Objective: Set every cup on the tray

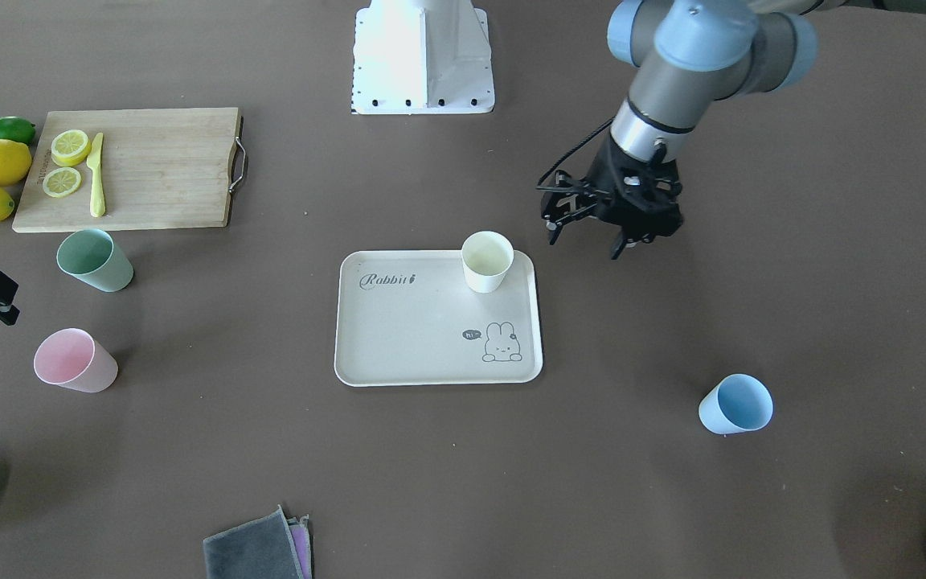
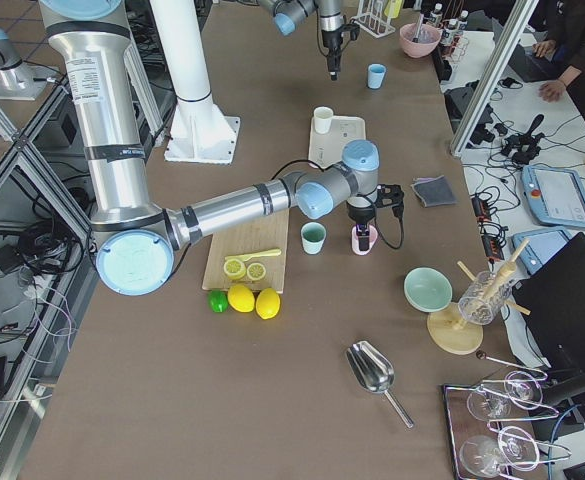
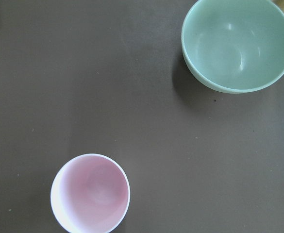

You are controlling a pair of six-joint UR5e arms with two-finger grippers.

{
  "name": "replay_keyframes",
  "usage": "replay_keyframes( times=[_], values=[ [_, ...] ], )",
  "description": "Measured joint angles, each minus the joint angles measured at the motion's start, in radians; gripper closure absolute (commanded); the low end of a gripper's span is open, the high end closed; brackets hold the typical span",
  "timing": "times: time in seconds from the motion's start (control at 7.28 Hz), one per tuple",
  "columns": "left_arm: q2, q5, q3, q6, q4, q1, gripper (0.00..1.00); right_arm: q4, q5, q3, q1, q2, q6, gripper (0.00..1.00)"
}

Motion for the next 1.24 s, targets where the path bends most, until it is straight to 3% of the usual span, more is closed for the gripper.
replay_keyframes(
  times=[0.27,0.55,0.82,0.96,1.1,1.24],
  values=[
    [0.174,-0.065,-0.107,0.227,0.051,-0.13,0.02,0.022,-0.006,-0.058,-0.03,0.02,0.0,0.09],
    [0.214,-0.072,-0.118,0.286,0.056,-0.157,0.02,0.1,-0.007,-0.123,-0.051,0.027,0.006,0.34],
    [0.216,-0.071,-0.119,0.293,0.056,-0.159,0.02,0.123,-0.009,-0.168,-0.064,0.041,0.008,0.37],
    [0.216,-0.07,-0.119,0.293,0.056,-0.159,0.02,0.125,-0.009,-0.176,-0.07,0.046,0.009,0.63],
    [0.217,-0.069,-0.118,0.293,0.056,-0.159,0.02,0.125,-0.009,-0.179,-0.078,0.051,0.011,1.0],
    [0.217,-0.068,-0.117,0.293,0.056,-0.159,0.02,0.126,-0.009,-0.18,-0.086,0.055,0.016,1.0]
  ],
)
